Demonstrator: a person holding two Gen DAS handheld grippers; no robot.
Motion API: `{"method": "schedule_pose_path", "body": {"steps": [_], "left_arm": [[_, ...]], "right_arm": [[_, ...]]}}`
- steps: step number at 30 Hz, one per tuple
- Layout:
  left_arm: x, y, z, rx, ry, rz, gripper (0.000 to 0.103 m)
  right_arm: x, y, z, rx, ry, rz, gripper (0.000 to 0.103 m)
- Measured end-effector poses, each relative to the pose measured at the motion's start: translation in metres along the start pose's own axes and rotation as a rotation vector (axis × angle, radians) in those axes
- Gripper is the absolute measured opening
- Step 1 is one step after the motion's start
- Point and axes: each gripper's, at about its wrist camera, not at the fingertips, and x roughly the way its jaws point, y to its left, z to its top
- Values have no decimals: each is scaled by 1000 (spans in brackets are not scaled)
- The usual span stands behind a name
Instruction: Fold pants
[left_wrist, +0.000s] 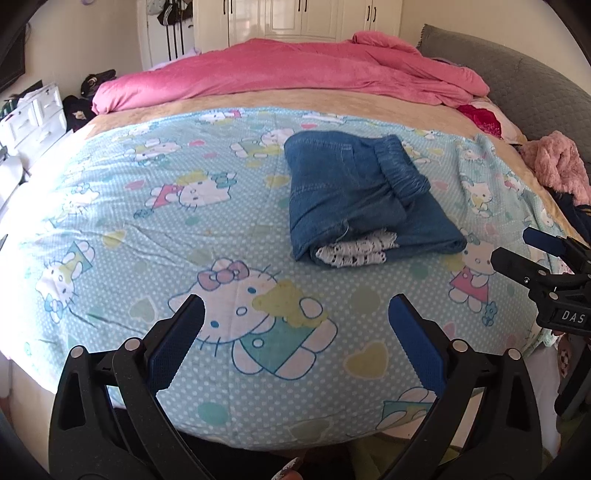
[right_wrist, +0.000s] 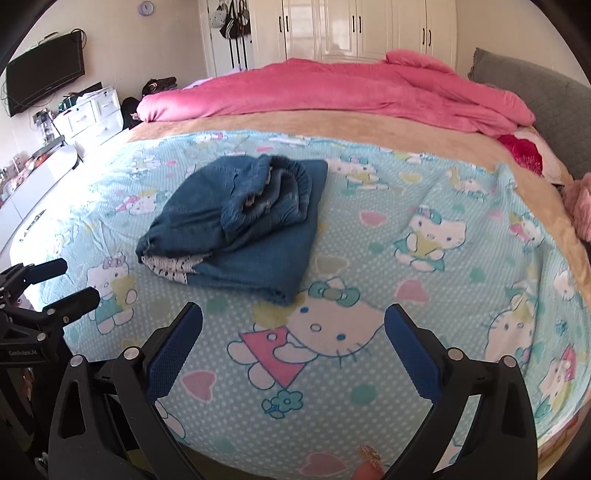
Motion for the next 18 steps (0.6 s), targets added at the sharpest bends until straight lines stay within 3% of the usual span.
{"method": "schedule_pose_path", "body": {"steps": [18], "left_arm": [[5,8,-4,-25,10,25,94]], "right_arm": [[-1,2,-1,9,-22,-11,99]]}}
